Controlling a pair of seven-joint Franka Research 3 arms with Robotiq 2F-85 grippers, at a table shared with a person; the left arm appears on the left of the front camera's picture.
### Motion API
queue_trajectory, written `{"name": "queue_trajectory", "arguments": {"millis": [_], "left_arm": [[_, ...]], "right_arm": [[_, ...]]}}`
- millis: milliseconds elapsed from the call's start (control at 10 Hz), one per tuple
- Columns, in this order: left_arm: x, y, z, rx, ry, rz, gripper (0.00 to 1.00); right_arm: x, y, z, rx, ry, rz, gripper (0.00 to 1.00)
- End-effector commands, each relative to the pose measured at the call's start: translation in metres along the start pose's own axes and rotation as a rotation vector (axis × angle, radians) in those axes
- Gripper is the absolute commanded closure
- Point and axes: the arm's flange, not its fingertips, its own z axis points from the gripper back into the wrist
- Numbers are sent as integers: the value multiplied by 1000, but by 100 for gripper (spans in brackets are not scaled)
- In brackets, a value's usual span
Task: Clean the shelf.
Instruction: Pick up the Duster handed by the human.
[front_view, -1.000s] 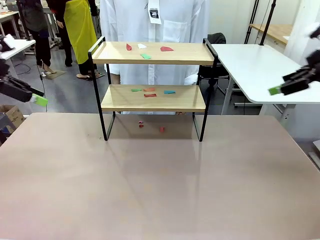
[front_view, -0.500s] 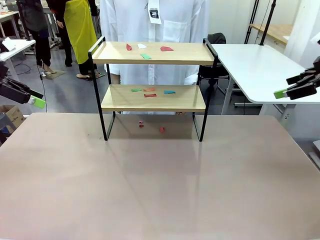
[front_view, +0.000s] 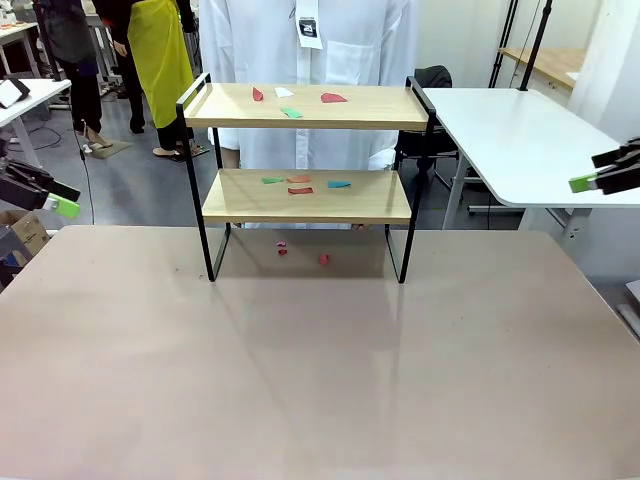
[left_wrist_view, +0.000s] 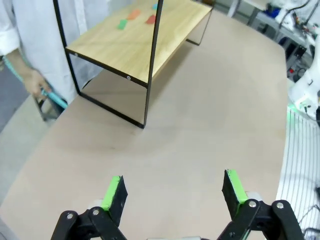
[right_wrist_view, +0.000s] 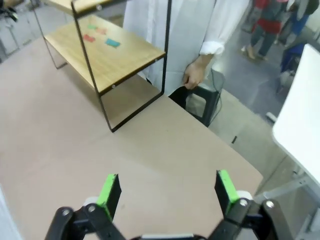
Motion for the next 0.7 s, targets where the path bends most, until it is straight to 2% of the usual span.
{"name": "queue_trajectory", "arguments": {"millis": [0, 100, 300, 600], "left_arm": [[-10, 43, 9, -58, -84, -114, 0], [-16, 60, 9, -36, -112, -170, 0], [-38, 93, 1, -92, -173, -255, 0], [-62, 126, -10, -191, -321, -298, 0]], "right_arm": [[-13, -54, -16, 146, -82, 25, 0], [-23, -70, -18, 175, -120, 19, 0], [-46, -114, -29, 209, -195, 18, 0], [-72, -157, -45, 261, -271, 83, 0]]}}
